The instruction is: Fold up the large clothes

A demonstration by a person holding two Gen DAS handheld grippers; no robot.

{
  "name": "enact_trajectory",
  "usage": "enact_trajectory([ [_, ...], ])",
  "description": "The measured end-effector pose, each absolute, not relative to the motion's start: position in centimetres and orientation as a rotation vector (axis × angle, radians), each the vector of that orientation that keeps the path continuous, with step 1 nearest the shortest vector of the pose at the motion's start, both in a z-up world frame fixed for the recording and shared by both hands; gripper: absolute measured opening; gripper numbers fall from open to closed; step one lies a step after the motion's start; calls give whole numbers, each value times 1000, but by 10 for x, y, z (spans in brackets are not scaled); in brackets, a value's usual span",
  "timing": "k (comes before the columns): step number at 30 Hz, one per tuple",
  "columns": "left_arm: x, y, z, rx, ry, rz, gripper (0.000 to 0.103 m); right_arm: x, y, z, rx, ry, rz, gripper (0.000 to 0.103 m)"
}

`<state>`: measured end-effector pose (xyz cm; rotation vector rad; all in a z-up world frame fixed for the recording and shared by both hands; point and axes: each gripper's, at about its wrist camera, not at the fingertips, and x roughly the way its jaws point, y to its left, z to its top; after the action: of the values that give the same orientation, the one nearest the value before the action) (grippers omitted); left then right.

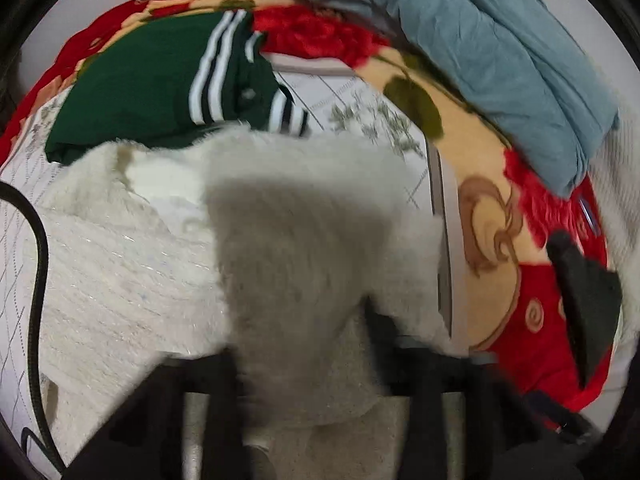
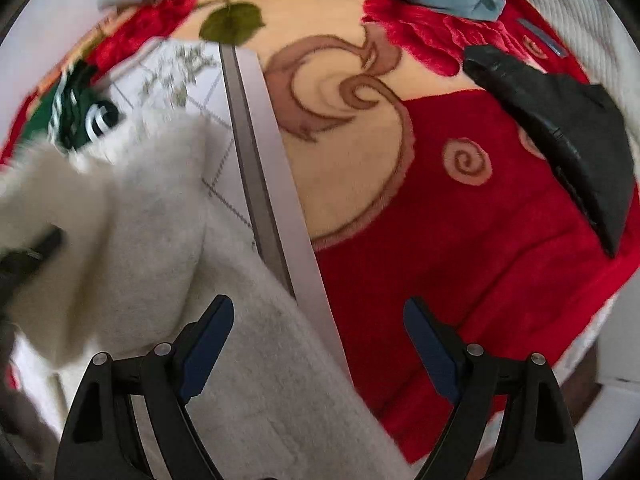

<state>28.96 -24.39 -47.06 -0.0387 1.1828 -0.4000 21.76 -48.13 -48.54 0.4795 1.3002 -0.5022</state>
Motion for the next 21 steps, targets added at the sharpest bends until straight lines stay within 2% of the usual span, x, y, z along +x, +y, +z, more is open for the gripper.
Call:
enact_trajectory([
  [1, 286, -245, -470, -37, 1176, -399, 88, 216, -486, -485, 499, 1278, -484, 89],
  [2, 283, -241, -466, -37, 1156, -399, 90, 216, -486, -484, 508, 1268, -474, 89],
  [7, 273, -222, -445, -1, 1098, -382, 90, 221, -493, -476, 583, 1245, -400, 89],
  [13, 263, -151, -434, -81, 1136, -262, 90, 243, -484, -466, 685, 1237, -284, 89],
  [21, 267, -47, -476, -120, 1245, 103, 90, 285, -444, -461, 778, 1224, -127, 89],
])
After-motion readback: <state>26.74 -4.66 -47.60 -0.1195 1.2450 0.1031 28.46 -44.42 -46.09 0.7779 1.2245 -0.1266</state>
